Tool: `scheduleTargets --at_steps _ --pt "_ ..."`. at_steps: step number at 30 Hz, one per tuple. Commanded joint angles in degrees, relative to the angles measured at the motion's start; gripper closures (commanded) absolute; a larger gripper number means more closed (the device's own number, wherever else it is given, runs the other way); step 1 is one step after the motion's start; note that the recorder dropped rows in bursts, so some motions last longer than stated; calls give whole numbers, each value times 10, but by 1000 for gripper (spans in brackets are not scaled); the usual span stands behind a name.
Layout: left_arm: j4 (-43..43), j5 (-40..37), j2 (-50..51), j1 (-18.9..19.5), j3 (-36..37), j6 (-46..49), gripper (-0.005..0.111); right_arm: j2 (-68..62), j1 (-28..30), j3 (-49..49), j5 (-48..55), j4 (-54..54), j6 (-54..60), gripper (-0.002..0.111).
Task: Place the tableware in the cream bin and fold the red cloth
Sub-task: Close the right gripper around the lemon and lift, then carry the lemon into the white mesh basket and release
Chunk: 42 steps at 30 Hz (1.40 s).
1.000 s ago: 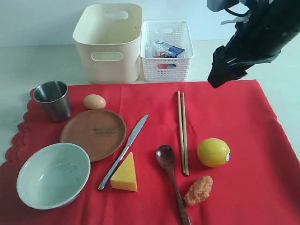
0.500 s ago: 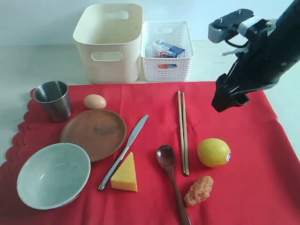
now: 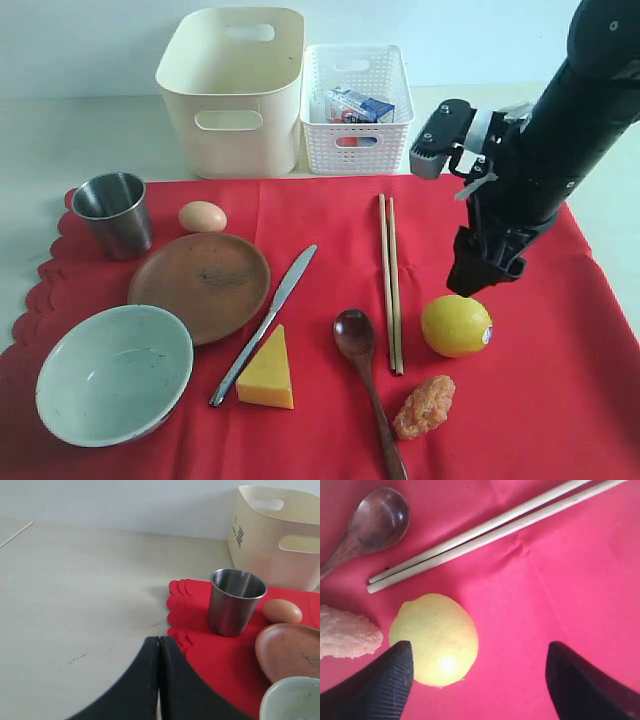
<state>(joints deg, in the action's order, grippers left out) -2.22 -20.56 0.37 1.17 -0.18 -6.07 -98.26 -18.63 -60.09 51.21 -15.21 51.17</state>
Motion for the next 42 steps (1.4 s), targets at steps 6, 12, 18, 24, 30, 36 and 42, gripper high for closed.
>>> scheduleTargets --at_steps 6,12,18,24,30,36,42 --pt "-2 4 -4 0 2 -1 107 -34 0 3 66 -69 99 38" --pt "-2 4 -4 0 2 -1 107 -36 0 3 84 -71 107 38" --pt "-2 4 -4 0 2 -1 107 -72 0 3 42 -66 103 38" --pt "-2 4 -4 0 2 -1 107 -94 0 3 42 -66 103 38" --pt "-2 4 -4 0 2 -1 107 -115 0 3 44 -52 103 59" --pt "-2 4 -4 0 2 -1 107 -90 0 2 49 -42 103 98" --pt "-2 4 -4 0 2 -1 107 -50 0 -18 44 -42 102 108"
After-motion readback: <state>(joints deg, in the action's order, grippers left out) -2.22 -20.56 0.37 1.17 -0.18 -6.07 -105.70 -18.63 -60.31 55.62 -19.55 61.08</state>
